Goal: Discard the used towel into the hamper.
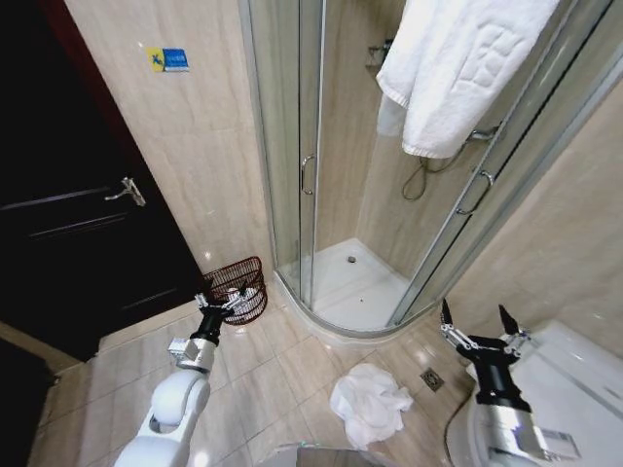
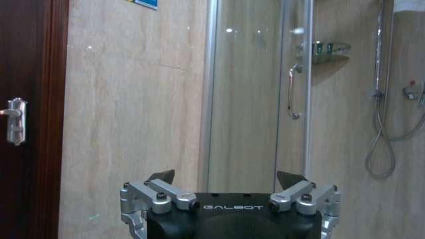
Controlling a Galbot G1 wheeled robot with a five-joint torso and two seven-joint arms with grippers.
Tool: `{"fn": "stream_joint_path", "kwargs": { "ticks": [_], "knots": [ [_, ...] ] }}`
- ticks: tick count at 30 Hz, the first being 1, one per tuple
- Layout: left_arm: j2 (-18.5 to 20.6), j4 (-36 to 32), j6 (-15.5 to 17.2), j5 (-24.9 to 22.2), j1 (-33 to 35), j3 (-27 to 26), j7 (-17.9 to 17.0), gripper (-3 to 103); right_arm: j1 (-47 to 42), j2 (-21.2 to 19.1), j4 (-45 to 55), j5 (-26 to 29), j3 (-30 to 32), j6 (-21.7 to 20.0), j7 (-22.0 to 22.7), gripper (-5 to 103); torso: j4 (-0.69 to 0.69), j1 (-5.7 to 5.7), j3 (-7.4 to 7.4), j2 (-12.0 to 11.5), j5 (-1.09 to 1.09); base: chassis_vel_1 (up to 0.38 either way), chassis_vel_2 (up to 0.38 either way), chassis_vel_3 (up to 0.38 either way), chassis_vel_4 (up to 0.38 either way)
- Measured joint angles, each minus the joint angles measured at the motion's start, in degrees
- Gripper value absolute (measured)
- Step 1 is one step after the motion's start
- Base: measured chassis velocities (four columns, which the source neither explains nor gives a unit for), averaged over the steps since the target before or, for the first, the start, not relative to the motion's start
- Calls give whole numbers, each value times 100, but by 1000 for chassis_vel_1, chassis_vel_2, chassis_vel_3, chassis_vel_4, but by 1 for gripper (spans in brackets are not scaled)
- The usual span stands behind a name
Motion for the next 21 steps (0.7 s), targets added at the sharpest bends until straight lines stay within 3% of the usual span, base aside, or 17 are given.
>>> {"fn": "stream_joint_path", "kwargs": {
  "ticks": [6, 9, 16, 21],
  "knots": [
    [-4, 1, -3, 6, -45, -124, -8, 100, 1207, -77, -9, 374, 54, -738, 183, 100, 2, -3, -3, -6, 0, 0, 0, 0, 0],
    [-14, 0, -16, 51, -17, -169, -8, 100, 1529, -274, -15, 554, -49, -840, 114, 100, 2, -2, -3, -10, 0, 0, 0, 0, 0],
    [-39, 183, -53, 341, 10, -174, -8, 100, 2127, -912, -559, 905, -245, -542, -12, 100, 2, -3, -6, -13, 1, 0, 0, 0, 0],
    [-151, 477, 4, 661, -273, 142, -9, 100, 2570, -1540, -1147, 1193, -130, -459, 8, 100, 1, -5, -7, -16, 1, 0, 0, 0, 0]
  ]
}}
